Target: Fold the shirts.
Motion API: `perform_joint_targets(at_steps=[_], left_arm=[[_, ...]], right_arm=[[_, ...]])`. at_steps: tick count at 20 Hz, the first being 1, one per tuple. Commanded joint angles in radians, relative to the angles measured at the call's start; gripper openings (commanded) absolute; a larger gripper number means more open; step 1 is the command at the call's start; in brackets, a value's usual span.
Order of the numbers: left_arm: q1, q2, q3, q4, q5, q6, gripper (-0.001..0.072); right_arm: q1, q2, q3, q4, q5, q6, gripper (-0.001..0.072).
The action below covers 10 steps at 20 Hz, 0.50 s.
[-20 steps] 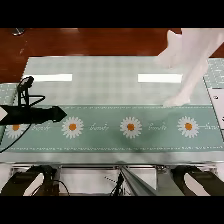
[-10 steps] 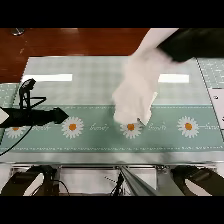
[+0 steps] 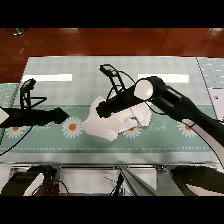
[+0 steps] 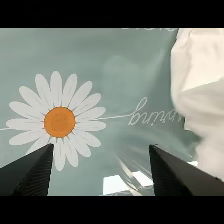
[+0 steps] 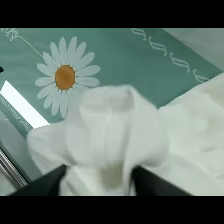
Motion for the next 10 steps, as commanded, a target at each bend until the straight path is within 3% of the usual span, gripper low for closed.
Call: perform_joint_targets(at_steps=[1,2,4,6,8,10], left_arm=[[0.001,-0.001,0.0,0.0,-0.016,0.011,0.0701],[0.005,0.0,0.002,0.013,-0.037,0.055,0.0701],[0.034,-0.001,0.002,0.061,-0.076,0.064,0.0701],[0.074,-0.001,-0.006,0.063,-0.099,0.068,0.0701],[0.078,-0.001,-0.057,0.009,-0.098,0.07,0.0701],[0.076,-0.001,-0.161,-0.154,-0.061,0.14,0.0701]], right_arm=[[-0.058,-0.024,0.022,0.019,0.103,-0.048,0.0621],[-0.122,0.009,0.04,-0.039,0.193,-0.053,0.0621],[-0.273,0.105,0.042,-0.241,0.32,-0.038,0.0621],[-0.483,0.224,-0.006,-0.424,0.351,0.013,0.0621],[-0.723,0.346,-0.168,-0.382,0.251,0.035,0.062],[-0.926,0.455,-0.406,-0.201,0.138,0.021,0.062]])
